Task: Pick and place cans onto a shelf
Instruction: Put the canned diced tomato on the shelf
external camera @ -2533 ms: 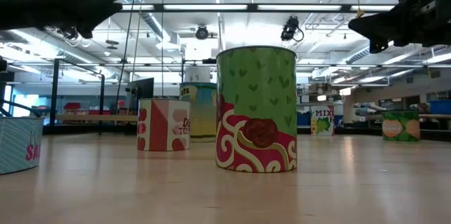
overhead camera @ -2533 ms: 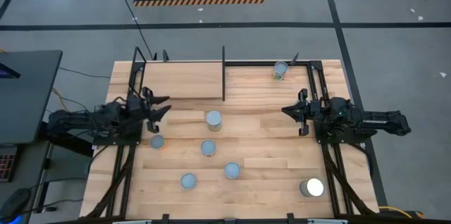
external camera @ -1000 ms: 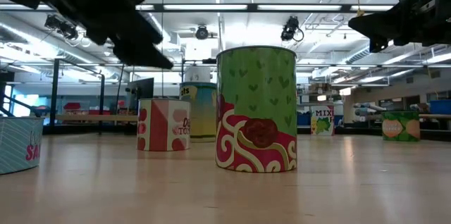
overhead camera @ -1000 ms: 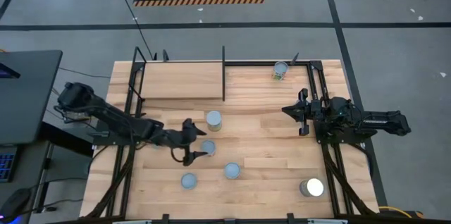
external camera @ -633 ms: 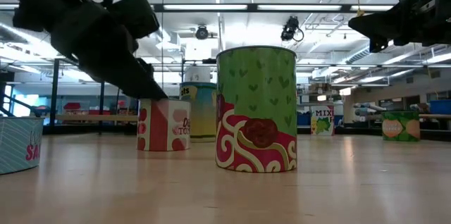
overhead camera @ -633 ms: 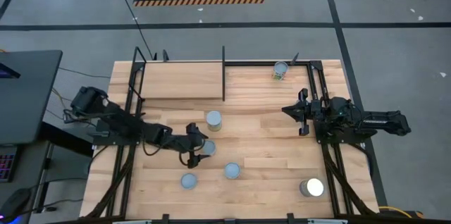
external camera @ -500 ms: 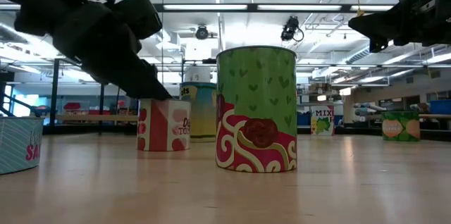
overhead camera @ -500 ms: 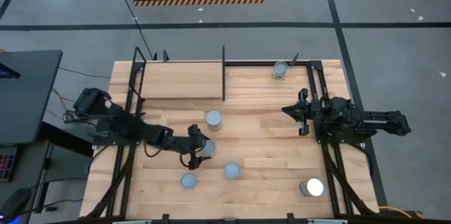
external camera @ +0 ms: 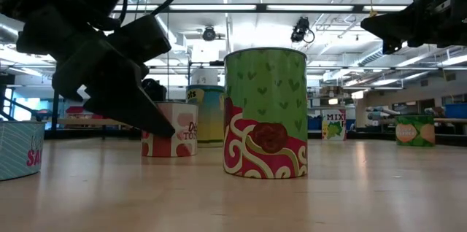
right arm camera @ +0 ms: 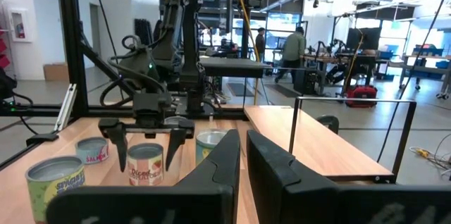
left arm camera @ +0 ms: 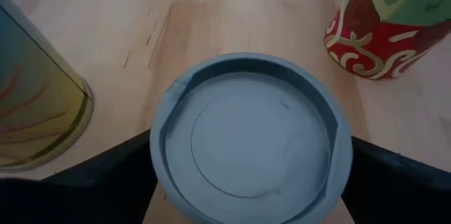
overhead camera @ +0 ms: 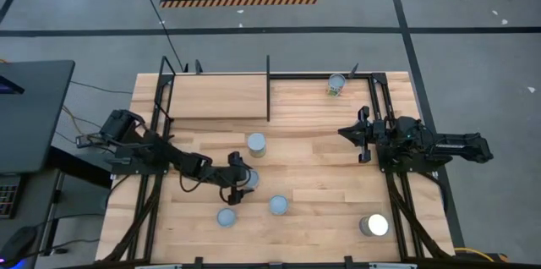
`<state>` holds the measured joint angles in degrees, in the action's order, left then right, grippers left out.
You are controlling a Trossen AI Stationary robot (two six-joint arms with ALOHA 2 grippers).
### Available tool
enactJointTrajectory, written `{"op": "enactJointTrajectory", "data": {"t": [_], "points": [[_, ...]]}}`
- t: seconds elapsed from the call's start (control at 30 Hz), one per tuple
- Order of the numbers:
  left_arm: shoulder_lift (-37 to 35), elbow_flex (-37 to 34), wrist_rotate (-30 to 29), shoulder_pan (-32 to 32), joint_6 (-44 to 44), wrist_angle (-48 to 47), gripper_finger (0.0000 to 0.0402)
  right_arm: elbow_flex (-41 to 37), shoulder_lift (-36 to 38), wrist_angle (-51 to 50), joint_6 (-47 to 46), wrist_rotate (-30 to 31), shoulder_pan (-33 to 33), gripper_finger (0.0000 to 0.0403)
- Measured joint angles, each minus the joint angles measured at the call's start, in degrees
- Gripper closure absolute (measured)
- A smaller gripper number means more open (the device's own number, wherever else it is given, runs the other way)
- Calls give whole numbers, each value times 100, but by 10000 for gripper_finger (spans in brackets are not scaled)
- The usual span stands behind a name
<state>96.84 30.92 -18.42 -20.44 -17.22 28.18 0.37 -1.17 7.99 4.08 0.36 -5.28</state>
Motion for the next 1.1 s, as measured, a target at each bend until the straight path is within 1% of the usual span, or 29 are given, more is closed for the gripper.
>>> {"op": "enactJointTrajectory", "data": {"t": [0.07, 0.23, 0.33, 0.43, 0.53, 0.67, 0.77, 0.87, 1.0, 1.1], "points": [[0, 0, -49, 0, -10, 19, 48, 1, 0, 4, 0, 0, 0, 368], [-102, 0, -88, -2, -7, 46, 117, 1, 0, 4, 0, 0, 0, 368], [-419, 0, 13, -2, 13, -180, 121, 1, 0, 4, 0, 0, 0, 368], [-946, 0, 196, -2, 60, -618, 121, 0, 0, 4, 0, 0, 0, 368], [-1695, 0, 187, -5, 189, -1484, 121, 1, 0, 4, 0, 1, 2, 368], [-2958, 0, -411, 173, 281, -2748, 112, 1, 0, 4, 0, 0, 0, 368], [-3794, 0, -999, 581, 297, -3364, 114, 1, 0, 4, -2, 0, 0, 368], [-4281, 0, -1351, 1283, 301, -3805, 115, 1, 0, 4, 0, 2, 0, 368], [-4403, -1, -1480, 2377, 266, -4013, 116, 0, 0, 4, 0, 0, 0, 368], [-4229, -4, -1491, 3114, 60, -3916, 116, 1, 0, 4, 0, 0, 0, 368]]}}
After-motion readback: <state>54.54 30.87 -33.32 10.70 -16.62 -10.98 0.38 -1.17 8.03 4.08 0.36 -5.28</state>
